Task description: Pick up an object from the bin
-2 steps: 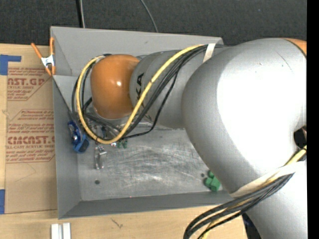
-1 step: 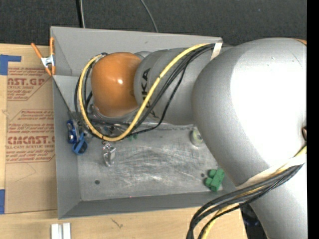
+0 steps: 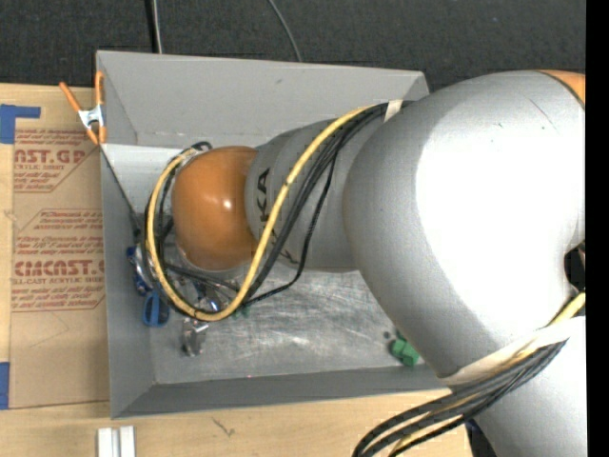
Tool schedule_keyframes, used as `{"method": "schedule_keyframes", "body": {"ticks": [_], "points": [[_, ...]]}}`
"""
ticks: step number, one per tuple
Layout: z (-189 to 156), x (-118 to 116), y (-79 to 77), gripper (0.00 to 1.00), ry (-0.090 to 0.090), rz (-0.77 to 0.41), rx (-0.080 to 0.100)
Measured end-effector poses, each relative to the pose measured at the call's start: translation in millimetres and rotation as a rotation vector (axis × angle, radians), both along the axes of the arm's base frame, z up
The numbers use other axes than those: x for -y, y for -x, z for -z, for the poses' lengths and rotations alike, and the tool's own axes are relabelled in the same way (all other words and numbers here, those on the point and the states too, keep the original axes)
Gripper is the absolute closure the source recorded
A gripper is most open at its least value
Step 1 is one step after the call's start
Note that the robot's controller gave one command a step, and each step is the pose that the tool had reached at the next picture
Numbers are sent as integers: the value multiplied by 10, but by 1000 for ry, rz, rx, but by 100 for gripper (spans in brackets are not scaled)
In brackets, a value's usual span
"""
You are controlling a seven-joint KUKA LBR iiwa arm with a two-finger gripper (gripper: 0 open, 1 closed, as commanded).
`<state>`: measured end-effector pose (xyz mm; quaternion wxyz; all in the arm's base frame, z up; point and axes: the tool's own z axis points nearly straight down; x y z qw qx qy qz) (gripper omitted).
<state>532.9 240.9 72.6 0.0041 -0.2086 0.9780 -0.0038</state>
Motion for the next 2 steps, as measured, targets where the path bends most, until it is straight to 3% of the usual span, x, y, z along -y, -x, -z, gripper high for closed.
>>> {"method": "schedule_keyframes", "body": {"ticks": [1,2], "points": [[-89,-8,-463,0,-4,101,-17],[-367,10,-424,0,-6,-300,-7]]}}
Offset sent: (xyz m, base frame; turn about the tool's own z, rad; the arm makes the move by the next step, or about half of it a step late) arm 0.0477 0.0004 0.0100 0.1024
